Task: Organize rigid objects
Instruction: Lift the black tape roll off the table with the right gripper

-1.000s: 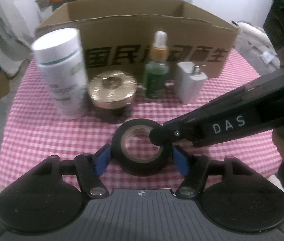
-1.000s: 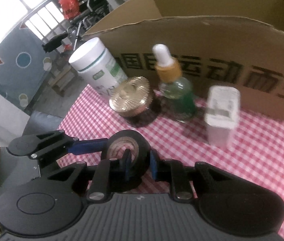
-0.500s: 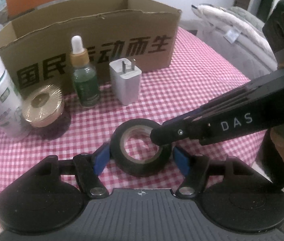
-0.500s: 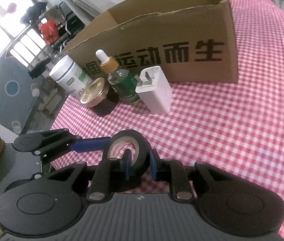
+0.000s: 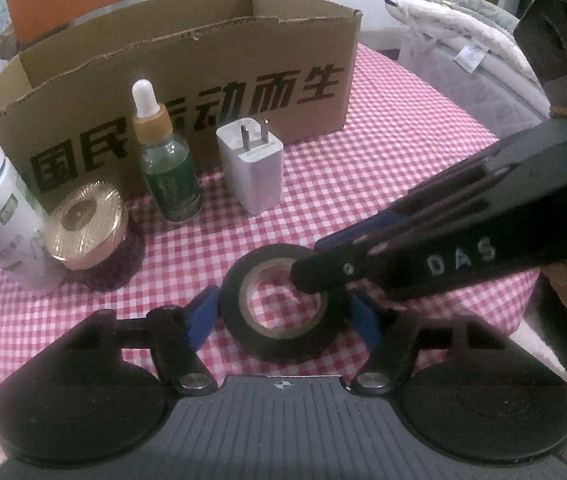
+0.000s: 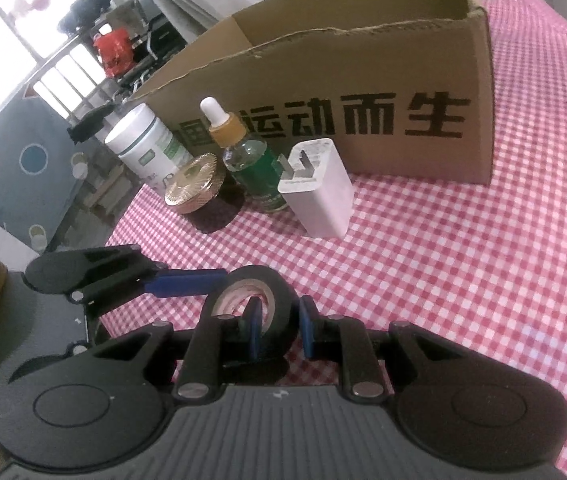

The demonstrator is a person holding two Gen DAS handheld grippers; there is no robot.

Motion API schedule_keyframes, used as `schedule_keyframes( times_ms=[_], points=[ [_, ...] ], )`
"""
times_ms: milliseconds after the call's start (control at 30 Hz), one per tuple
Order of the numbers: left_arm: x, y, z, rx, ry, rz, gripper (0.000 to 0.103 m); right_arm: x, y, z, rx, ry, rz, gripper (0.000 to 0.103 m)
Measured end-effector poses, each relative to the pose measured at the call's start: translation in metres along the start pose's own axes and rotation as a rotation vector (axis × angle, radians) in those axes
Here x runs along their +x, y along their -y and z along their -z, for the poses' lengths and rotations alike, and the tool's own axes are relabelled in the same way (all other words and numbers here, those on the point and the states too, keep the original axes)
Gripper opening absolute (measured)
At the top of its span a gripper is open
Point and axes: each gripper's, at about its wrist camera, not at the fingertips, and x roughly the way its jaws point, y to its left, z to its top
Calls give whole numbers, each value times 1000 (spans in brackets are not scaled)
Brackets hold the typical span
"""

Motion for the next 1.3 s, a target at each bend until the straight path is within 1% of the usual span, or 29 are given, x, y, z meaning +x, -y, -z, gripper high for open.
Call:
schedule_keyframes(
  times_ms=[100,333,600,667,800,900,1000,1167,1300],
  points=[
    [1,-2,-3,-3,-1,5,67,1,-2,-1,-13,1,10,21],
    [8,-1,-12,18,5,18,67,1,10,-9,38,10,26,21],
    [11,-6,-17,17,4,35,67,3,12,-16,46,4,51,21],
    [11,-5,-17,30,-6,30,68,5,10,-17,34,-4,60,21],
    [11,-6,-18,26,-23,29,70,8,3,-22,-4,-17,84,22],
    [13,-5,-18,27,-16,29,70,11,1,-22,-12,-14,84,22],
    [12,-5,-17,22,-1,17,67,13,-1,-23,-24,-13,91,22],
    [10,-5,-16,16,0,11,66,15,-6,-22,-43,-15,106,22],
    [1,-4,-15,14,22,4,66,10,-9,-21,-46,-2,107,22]
  ],
)
